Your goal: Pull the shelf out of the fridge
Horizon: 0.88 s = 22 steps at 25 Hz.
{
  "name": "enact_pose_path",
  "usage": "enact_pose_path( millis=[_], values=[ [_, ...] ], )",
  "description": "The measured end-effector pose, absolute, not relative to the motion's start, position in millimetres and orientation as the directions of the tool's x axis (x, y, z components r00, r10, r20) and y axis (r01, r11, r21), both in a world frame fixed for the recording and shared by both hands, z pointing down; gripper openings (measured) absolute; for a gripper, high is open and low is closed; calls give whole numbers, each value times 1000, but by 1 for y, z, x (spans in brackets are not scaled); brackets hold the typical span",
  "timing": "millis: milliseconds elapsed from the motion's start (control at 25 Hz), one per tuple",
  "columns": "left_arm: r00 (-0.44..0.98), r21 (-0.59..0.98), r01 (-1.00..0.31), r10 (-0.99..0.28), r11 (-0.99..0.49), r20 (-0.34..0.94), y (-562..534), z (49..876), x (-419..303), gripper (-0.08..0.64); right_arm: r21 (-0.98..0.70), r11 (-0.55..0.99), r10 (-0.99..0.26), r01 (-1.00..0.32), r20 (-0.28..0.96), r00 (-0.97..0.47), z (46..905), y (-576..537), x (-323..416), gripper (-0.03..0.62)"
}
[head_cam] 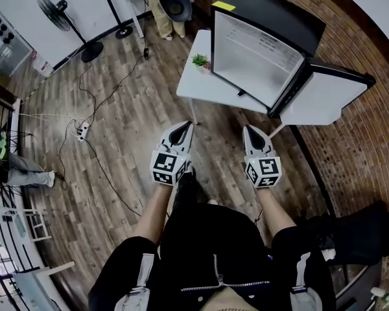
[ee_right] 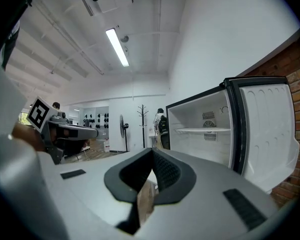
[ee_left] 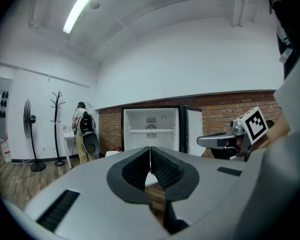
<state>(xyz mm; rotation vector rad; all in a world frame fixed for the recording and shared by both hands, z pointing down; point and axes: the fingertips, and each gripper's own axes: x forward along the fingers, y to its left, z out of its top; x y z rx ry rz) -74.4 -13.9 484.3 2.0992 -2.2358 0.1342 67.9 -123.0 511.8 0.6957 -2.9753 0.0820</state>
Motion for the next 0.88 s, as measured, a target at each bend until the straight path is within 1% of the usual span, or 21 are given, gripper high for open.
enact_pose_path(
  millis=[280, 680, 880],
  values=[
    [47, -9, -999, -992, -48, 118, -94, 493, -111, 21, -41, 842, -533, -539, 95, -841, 519, -178, 42, 5],
    [300, -19, -952, -946, -305, 125, -223, 485, -163, 21, -48, 699, -705, -713, 123, -699, 520, -259, -7, 5],
    [438, -23, -896, -891, -443, 120, -267, 481, -174, 21, -38, 608, -786, -793, 118, -607, 512, -288, -24, 5]
  ],
)
